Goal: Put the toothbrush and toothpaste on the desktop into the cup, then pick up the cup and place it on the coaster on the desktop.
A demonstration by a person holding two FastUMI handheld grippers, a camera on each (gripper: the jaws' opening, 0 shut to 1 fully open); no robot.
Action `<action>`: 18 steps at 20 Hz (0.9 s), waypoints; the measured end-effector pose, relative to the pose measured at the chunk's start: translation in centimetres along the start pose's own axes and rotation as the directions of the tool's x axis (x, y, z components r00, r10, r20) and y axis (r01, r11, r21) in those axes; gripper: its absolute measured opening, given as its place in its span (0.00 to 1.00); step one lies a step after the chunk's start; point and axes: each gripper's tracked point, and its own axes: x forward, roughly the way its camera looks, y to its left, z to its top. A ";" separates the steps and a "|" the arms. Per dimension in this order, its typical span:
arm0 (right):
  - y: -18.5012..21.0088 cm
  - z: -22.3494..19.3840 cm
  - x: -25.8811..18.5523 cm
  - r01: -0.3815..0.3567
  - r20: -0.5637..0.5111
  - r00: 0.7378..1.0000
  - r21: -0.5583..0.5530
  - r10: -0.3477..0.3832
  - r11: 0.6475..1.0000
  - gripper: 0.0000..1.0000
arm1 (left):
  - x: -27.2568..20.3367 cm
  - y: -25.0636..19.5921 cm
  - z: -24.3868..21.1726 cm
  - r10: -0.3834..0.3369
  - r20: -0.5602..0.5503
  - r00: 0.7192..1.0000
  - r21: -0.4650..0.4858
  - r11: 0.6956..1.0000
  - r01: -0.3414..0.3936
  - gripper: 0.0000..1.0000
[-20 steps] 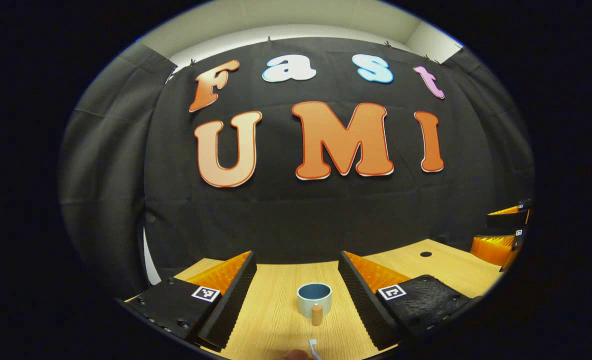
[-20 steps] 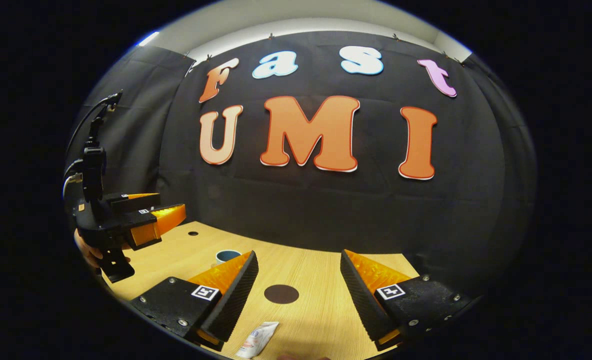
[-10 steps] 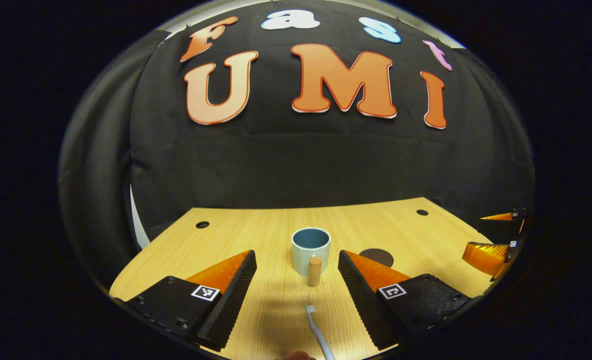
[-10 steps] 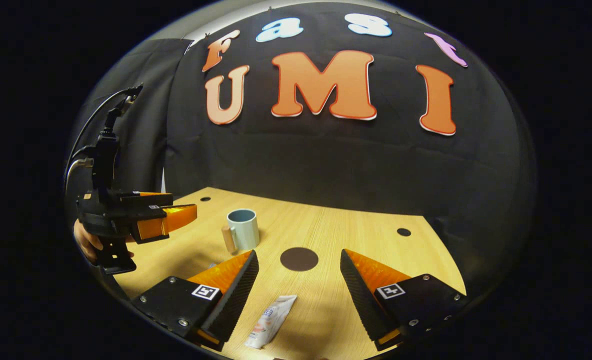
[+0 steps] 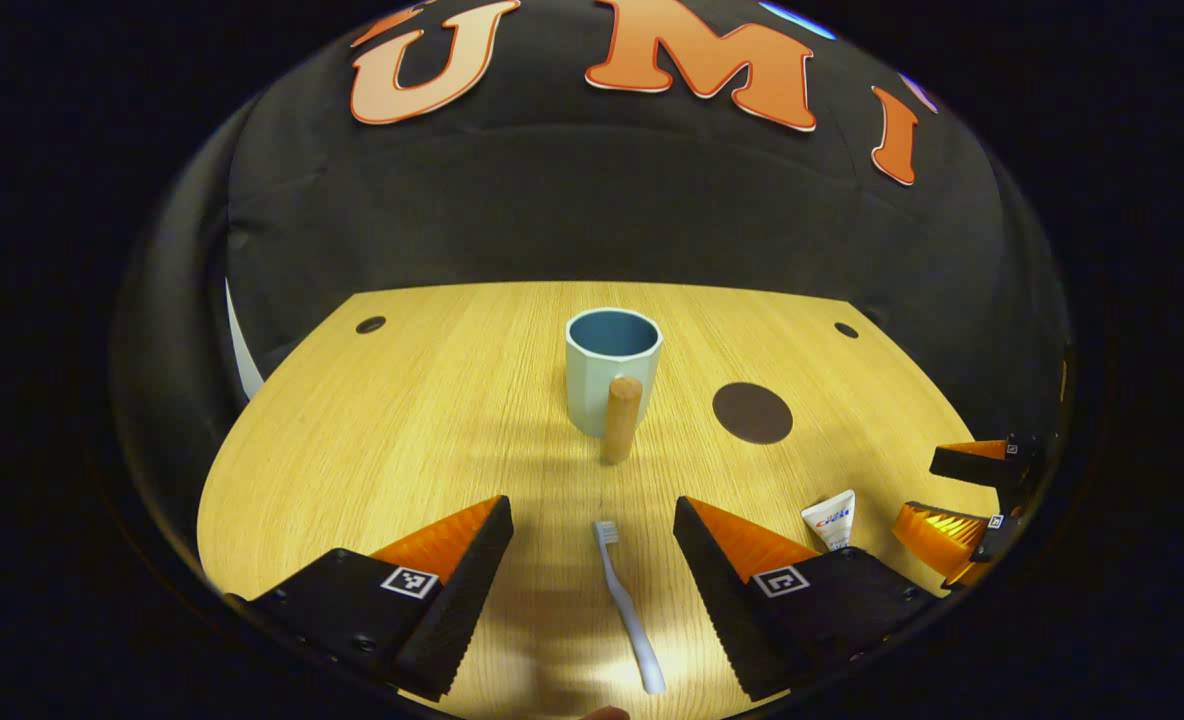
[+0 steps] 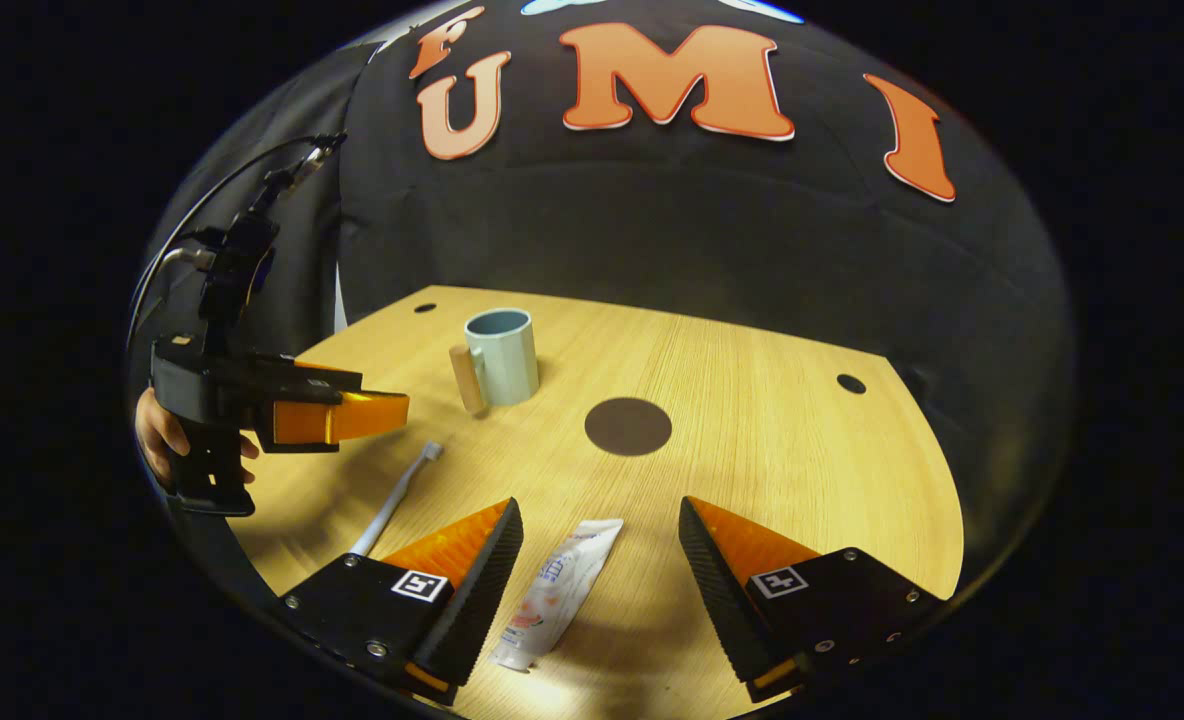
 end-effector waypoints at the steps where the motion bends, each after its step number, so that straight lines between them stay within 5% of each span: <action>1: 0.4 -0.7 0.3 -0.005 -0.022 1.000 0.003 0.005 1.000 0.94 | 0.0 -0.2 -0.4 -0.009 -0.023 1.000 0.004 1.000 0.009 0.98; 4: 1.3 -2.7 1.4 -0.020 -0.092 0.996 0.003 0.020 1.000 0.95 | 0.3 -0.9 -2.0 -0.009 -0.093 0.996 0.030 0.999 0.012 0.98; 11: 2.3 -4.8 2.5 -0.028 -0.183 0.983 0.005 0.028 1.000 0.77 | 1.7 -1.8 -6.2 -0.021 -0.285 0.958 -0.049 0.999 0.007 0.98; 18: 3.8 -7.1 3.8 -0.045 -0.252 0.966 0.031 0.052 0.999 0.63 | 3.0 -3.4 -8.0 -0.009 -0.341 0.940 -0.115 0.993 -0.033 0.73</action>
